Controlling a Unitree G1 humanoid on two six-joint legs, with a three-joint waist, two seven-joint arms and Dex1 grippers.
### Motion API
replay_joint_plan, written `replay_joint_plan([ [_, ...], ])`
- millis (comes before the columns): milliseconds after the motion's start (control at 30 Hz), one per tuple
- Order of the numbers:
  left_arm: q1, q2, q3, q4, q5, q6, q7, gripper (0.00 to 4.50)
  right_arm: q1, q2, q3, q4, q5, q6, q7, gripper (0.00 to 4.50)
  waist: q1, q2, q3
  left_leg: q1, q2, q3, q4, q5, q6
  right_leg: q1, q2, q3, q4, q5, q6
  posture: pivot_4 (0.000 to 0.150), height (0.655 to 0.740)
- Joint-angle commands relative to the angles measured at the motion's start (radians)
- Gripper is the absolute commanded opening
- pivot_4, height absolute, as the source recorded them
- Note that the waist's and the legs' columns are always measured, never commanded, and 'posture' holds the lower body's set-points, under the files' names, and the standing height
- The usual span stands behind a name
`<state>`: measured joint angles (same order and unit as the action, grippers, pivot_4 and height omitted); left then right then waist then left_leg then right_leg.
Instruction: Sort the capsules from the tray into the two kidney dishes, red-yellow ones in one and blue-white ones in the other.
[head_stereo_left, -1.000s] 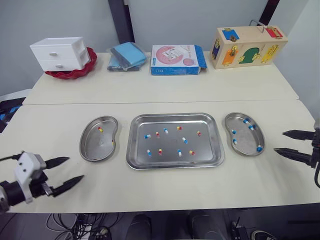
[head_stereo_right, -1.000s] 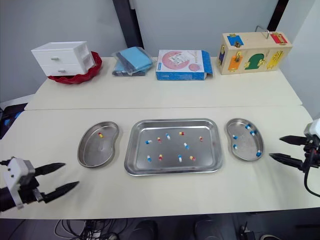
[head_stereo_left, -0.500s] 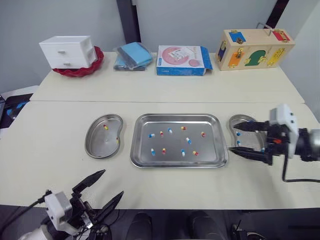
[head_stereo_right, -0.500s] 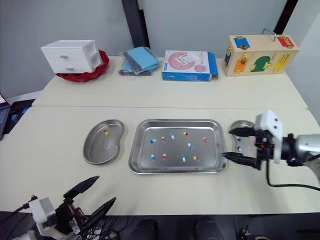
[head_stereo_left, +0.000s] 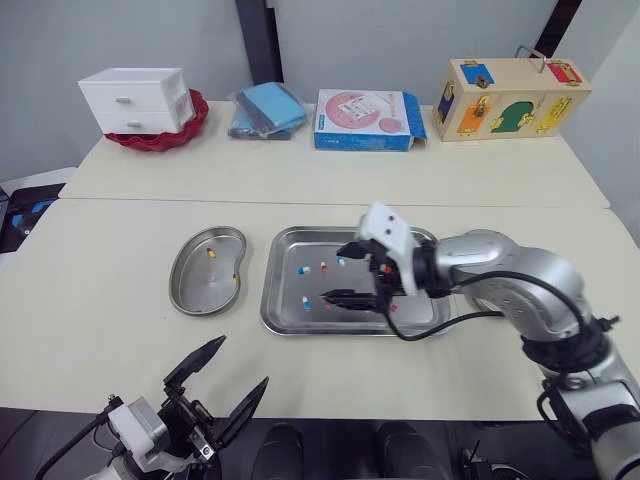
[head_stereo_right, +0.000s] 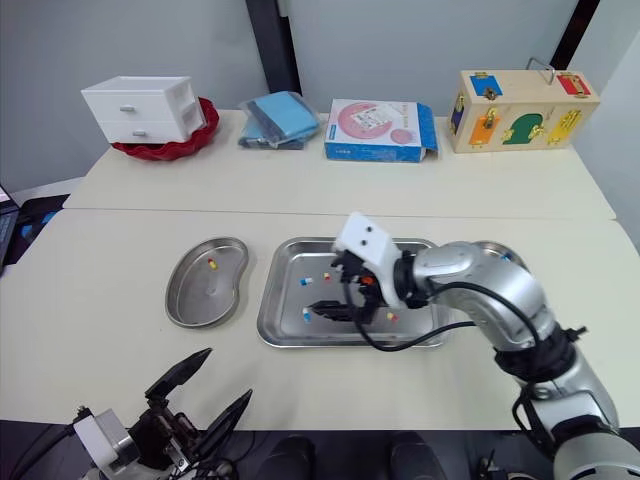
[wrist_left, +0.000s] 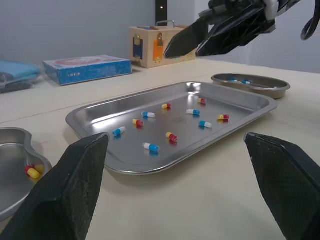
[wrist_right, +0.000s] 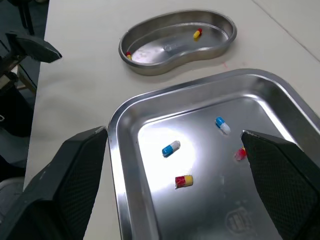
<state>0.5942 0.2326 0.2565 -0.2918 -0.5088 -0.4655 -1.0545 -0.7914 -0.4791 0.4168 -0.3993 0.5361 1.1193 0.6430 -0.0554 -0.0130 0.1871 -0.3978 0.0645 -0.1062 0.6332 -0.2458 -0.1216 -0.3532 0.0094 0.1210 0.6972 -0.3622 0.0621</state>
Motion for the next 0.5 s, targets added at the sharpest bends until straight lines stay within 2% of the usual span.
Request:
replay_joint_plan([
  [33, 0.016, 0.008, -0.01, -0.013, -0.002, -0.025, 0.025, 4.5, -0.042, 0.05, 0.094, 0.062, -0.084, -0.006, -0.038, 4.47, -0.001, 0.0, 0.0, 0.0, 0.0, 0.0, 0.0, 0.0, 0.0, 0.0, 0.0, 0.0, 0.0, 0.0, 0.0, 0.15, 0.74],
  [233, 0.011, 0.032, -0.028, -0.063, 0.008, 0.005, 0.086, 4.5, -0.068, 0.108, 0.179, 0.161, -0.189, -0.07, -0.037, 4.47, -0.002, 0.0, 0.0, 0.0, 0.0, 0.0, 0.0, 0.0, 0.0, -0.001, 0.0, 0.0, 0.0, 0.0, 0.0, 0.15, 0.74],
  [367, 0.01, 0.045, -0.036, -0.071, 0.013, 0.011, 0.117, 4.5, -0.077, 0.145, 0.198, 0.212, -0.234, -0.095, -0.03, 3.28, -0.003, 0.0, 0.0, 0.0, 0.0, 0.0, 0.0, 0.0, 0.0, -0.001, 0.0, 0.0, 0.0, 0.0, 0.0, 0.15, 0.74],
  [500, 0.015, 0.057, -0.05, -0.098, 0.021, 0.033, 0.154, 4.5, -0.074, 0.184, 0.205, 0.231, -0.256, -0.092, -0.019, 3.28, -0.004, 0.0, 0.0, 0.0, 0.0, 0.0, 0.0, 0.0, 0.0, -0.001, 0.0, 0.0, 0.0, 0.0, 0.0, 0.15, 0.74],
])
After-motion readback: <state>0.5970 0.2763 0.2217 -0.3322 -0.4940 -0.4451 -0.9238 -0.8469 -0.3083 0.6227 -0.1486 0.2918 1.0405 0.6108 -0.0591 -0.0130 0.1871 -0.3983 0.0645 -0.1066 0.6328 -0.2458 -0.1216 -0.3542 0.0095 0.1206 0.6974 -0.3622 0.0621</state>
